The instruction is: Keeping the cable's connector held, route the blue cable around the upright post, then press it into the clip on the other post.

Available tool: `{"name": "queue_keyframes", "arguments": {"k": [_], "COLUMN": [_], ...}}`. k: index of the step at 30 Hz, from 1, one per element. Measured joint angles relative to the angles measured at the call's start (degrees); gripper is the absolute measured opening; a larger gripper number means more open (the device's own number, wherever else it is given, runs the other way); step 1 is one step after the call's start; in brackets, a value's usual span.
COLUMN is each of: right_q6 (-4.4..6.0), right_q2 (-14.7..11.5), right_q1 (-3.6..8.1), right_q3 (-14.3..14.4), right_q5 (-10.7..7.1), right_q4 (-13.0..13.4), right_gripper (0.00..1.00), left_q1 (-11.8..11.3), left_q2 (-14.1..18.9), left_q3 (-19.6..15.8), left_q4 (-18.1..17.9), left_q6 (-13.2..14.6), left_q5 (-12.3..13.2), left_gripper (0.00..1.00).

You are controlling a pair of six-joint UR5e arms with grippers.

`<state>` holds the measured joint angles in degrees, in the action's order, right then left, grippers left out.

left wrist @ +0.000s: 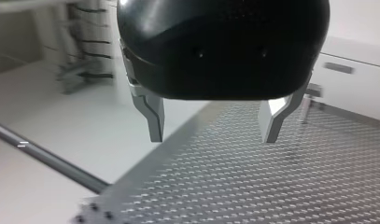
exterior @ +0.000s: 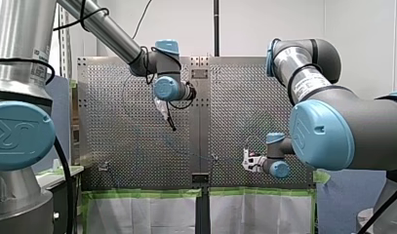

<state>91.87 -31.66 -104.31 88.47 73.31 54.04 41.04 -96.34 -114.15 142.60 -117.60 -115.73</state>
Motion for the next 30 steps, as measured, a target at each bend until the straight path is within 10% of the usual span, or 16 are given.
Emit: {"name": "queue_keyframes", "arguments": {"k": [7, 30], "right_q6": [0.08, 0.06], "right_q2": [0.01, 0.04], "right_q1": [0.03, 0.07], "right_q3": [0.01, 0.01], "right_q5": [0.00, -0.51], "right_q4": [0.07, -0.10], "right_gripper": [0.00, 0.00], "left_q1": [-0.92, -1.12], "left_q2": [2.33, -4.32], "left_q3": [-3.81, -6.39], "left_q4": [-4.52, -11.15], "left_q6": [-0.70, 0.35], "left_q5": [-0.01, -0.01], "left_gripper": [1.00, 1.00]}}
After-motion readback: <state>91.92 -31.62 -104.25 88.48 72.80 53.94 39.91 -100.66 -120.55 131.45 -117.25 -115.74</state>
